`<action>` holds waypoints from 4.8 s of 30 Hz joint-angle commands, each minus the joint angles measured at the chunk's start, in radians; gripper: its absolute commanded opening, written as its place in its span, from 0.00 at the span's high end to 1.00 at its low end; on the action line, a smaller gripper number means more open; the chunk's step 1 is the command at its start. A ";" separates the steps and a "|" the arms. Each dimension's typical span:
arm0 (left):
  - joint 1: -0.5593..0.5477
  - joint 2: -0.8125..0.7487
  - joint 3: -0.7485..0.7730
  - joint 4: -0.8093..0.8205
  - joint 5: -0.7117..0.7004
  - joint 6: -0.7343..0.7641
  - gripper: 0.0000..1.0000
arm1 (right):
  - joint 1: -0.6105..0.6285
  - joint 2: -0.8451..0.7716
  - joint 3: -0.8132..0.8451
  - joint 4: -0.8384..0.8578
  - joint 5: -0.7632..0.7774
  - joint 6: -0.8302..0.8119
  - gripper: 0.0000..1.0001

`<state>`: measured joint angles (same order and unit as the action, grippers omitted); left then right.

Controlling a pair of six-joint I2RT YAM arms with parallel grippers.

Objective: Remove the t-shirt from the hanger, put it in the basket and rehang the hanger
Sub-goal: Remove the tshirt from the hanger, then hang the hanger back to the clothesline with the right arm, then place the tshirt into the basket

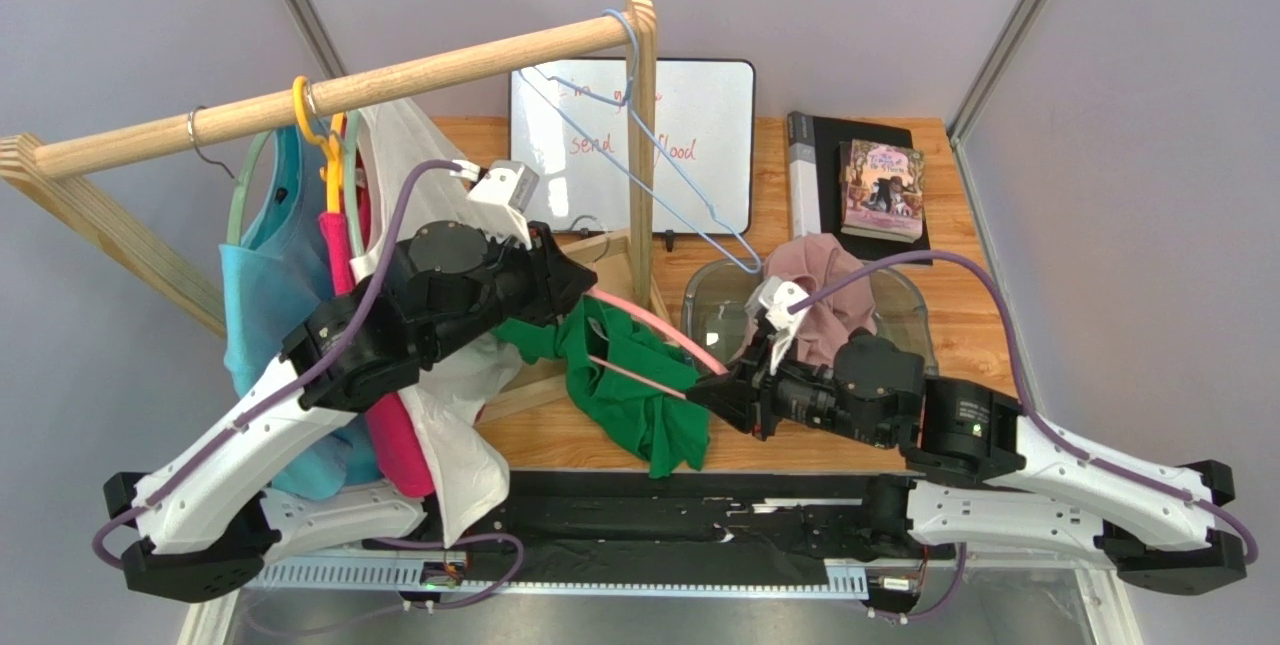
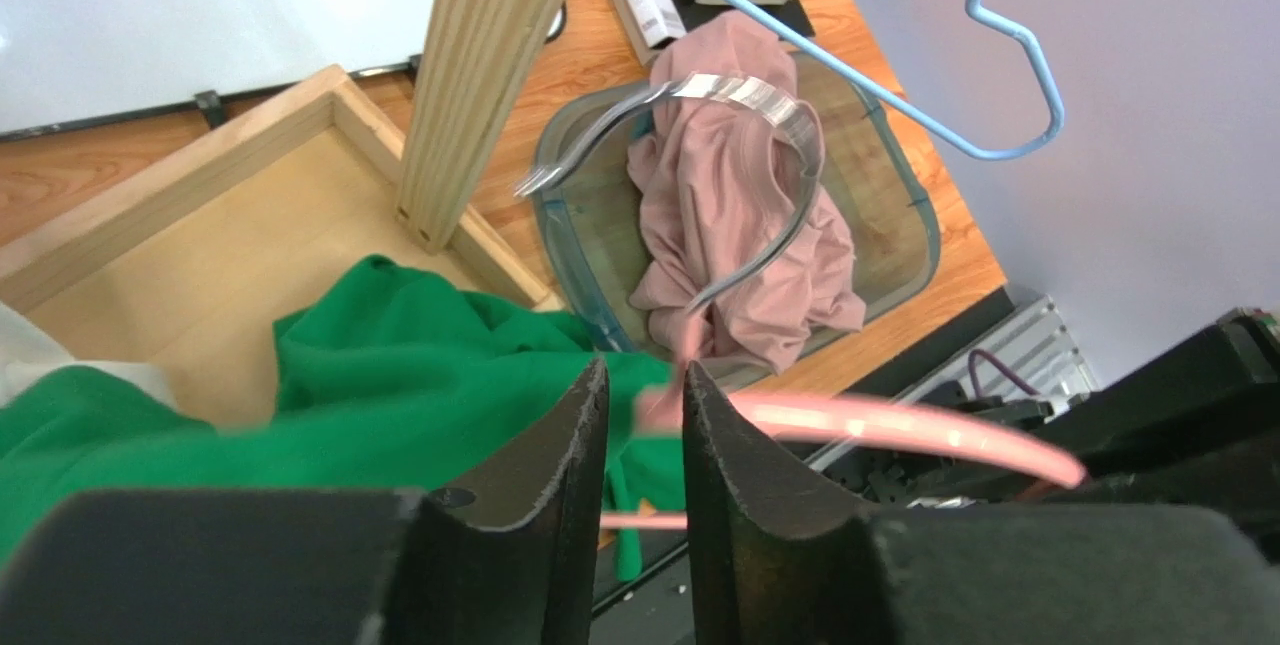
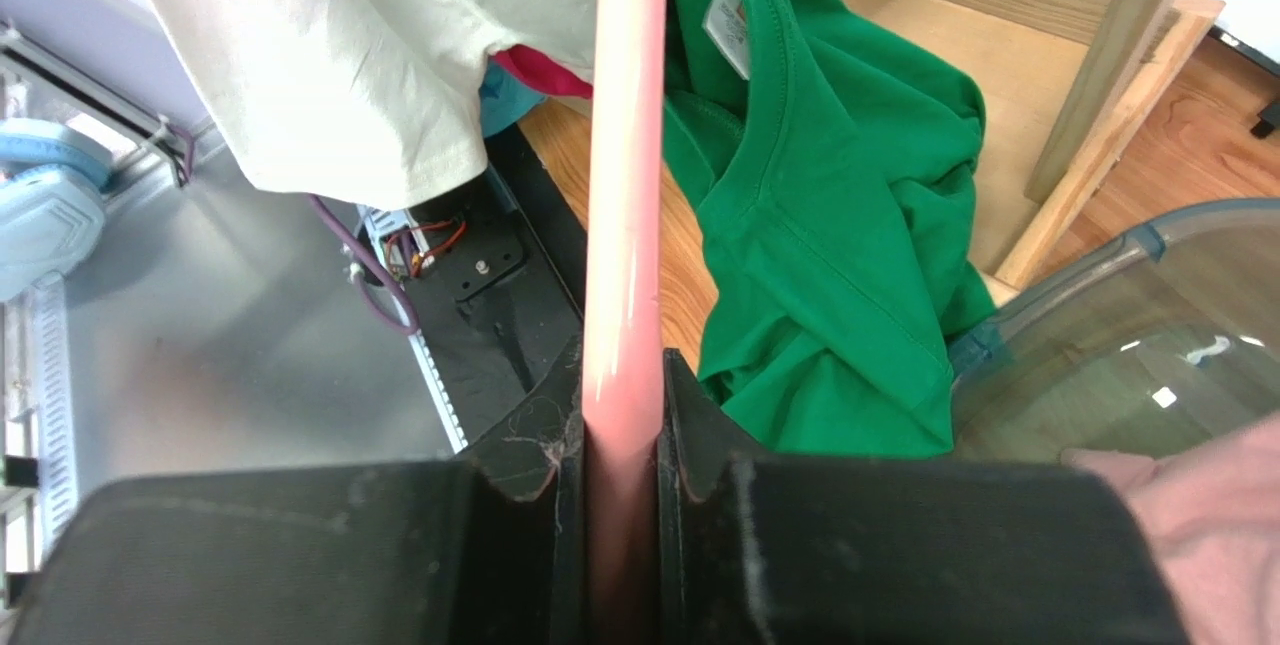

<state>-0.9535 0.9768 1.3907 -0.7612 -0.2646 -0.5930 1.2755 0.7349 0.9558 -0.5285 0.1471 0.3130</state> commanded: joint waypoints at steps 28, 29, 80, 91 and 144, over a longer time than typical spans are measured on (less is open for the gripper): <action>0.010 0.013 -0.121 0.039 -0.113 0.024 0.67 | -0.004 -0.135 -0.025 0.131 -0.031 0.066 1.00; 0.010 0.008 -0.111 0.031 -0.123 0.024 0.74 | -0.004 -0.143 -0.026 0.118 -0.027 0.058 1.00; 0.013 -0.282 -0.229 -0.038 -0.234 -0.079 0.46 | -0.004 -0.137 0.277 -0.122 0.081 -0.103 1.00; 0.013 -0.374 -0.301 -0.064 -0.174 -0.096 0.48 | -0.007 0.248 0.555 0.056 0.267 -0.230 1.00; 0.013 -0.284 -0.323 0.007 0.014 -0.103 0.50 | -0.137 0.019 -0.344 0.324 0.029 0.179 0.01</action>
<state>-0.9424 0.6582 1.0744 -0.7807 -0.2916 -0.6952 1.1400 0.6296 0.6365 -0.4740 0.2596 0.4583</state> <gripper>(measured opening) 0.499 0.989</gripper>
